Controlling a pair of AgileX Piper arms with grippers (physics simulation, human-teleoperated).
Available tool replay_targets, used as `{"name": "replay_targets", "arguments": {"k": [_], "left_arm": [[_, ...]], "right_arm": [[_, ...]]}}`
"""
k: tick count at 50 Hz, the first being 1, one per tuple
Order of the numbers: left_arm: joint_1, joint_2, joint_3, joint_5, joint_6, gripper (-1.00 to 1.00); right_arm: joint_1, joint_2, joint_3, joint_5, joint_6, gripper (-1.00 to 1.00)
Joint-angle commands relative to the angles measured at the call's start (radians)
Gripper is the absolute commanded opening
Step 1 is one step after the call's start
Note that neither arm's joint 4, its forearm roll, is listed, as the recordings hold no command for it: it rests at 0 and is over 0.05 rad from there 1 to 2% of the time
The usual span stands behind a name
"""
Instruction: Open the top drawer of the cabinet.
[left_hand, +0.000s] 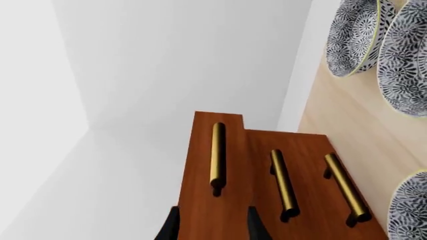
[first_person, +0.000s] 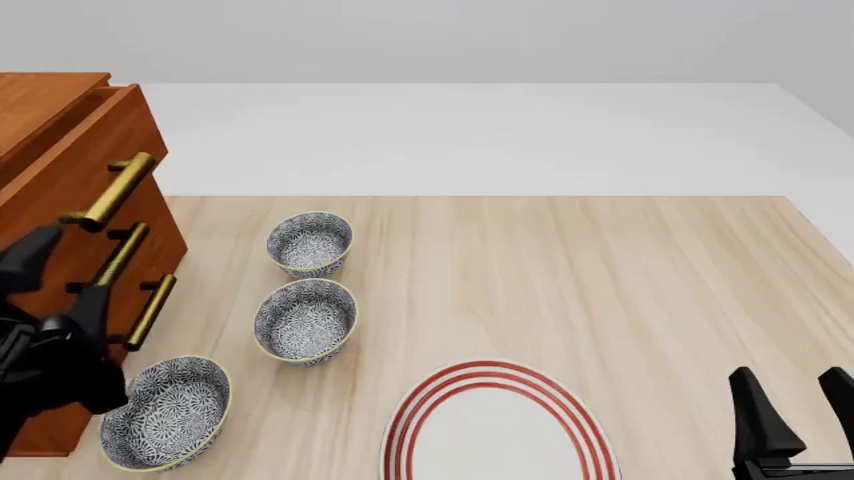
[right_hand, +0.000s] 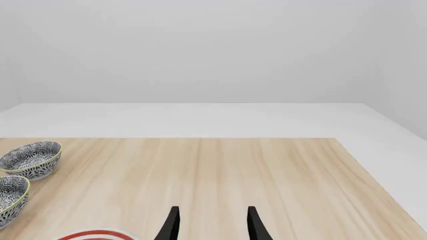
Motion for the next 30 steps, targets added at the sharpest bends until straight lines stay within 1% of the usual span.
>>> {"name": "replay_targets", "arguments": {"k": [1,3,5,6,7,9,10,11,12,13,14,15,16,17,18,19,20,21,22,23,24,25,26,27,28,29,30], "left_arm": [[-0.02,-0.144,-0.013,0.138,-0.061,1.0],[-0.019,-0.163,-0.015,0.154,-0.067,1.0],[-0.015,-0.18,-0.038,0.184,-0.105,1.0],[-0.006,-0.179,-0.062,0.197,-0.138,1.0],[-0.006,-0.179,-0.051,0.188,-0.123,1.0],[-0.005,-0.181,-0.051,0.188,-0.124,1.0],[-0.002,-0.187,-0.085,0.215,-0.167,1.0],[0.0,-0.19,-0.096,0.221,-0.175,1.0],[-0.004,-0.198,-0.091,0.222,-0.16,1.0],[-0.009,-0.212,-0.102,0.228,-0.173,1.0],[0.007,-0.206,-0.147,0.253,-0.222,1.0],[0.007,-0.207,-0.147,0.253,-0.222,1.0],[0.007,-0.214,-0.175,0.282,-0.253,1.0],[0.007,-0.214,-0.176,0.283,-0.253,1.0],[0.008,-0.216,-0.202,0.314,-0.29,1.0],[0.014,-0.215,-0.208,0.319,-0.3,1.0],[0.02,-0.215,-0.201,0.309,-0.293,1.0],[0.022,-0.218,-0.23,0.336,-0.334,1.0],[0.027,-0.217,-0.24,0.348,-0.349,1.0],[0.025,-0.221,-0.235,0.347,-0.343,1.0],[0.023,-0.223,-0.28,0.386,-0.405,1.0],[0.027,-0.22,-0.293,0.393,-0.419,1.0],[0.022,-0.225,-0.276,0.387,-0.391,1.0],[0.014,-0.228,-0.317,0.424,-0.443,1.0],[0.009,-0.23,-0.343,0.445,-0.47,1.0],[0.01,-0.228,-0.338,0.44,-0.457,1.0],[0.006,-0.228,-0.352,0.449,-0.469,1.0]], "right_arm": [[0.0,0.0,0.0,0.0,0.0,1.0],[0.0,0.0,0.0,0.0,0.0,1.0],[0.0,0.0,0.0,0.0,0.0,1.0],[0.0,0.0,0.0,0.0,0.0,1.0],[0.0,0.0,0.0,0.0,0.0,1.0],[0.0,0.0,0.0,0.0,0.0,1.0],[0.0,0.0,0.0,0.0,0.0,1.0],[0.0,0.0,0.0,0.0,0.0,1.0],[0.0,0.0,0.0,0.0,0.0,1.0],[0.0,0.0,0.0,0.0,0.0,1.0],[0.0,0.0,0.0,0.0,0.0,1.0],[0.0,0.0,0.0,0.0,0.0,1.0],[0.0,0.0,0.0,0.0,0.0,1.0],[0.0,0.0,0.0,0.0,0.0,1.0],[0.0,0.0,0.0,0.0,0.0,1.0],[0.0,0.0,0.0,0.0,0.0,1.0],[0.0,0.0,0.0,0.0,0.0,1.0],[0.0,0.0,0.0,0.0,0.0,1.0],[0.0,0.0,0.0,0.0,0.0,1.0],[0.0,0.0,0.0,0.0,0.0,1.0],[0.0,0.0,0.0,0.0,0.0,1.0],[0.0,0.0,0.0,0.0,0.0,1.0],[0.0,0.0,0.0,0.0,0.0,1.0],[0.0,0.0,0.0,0.0,0.0,1.0],[0.0,0.0,0.0,0.0,0.0,1.0],[0.0,0.0,0.0,0.0,0.0,1.0],[0.0,0.0,0.0,0.0,0.0,1.0]]}}
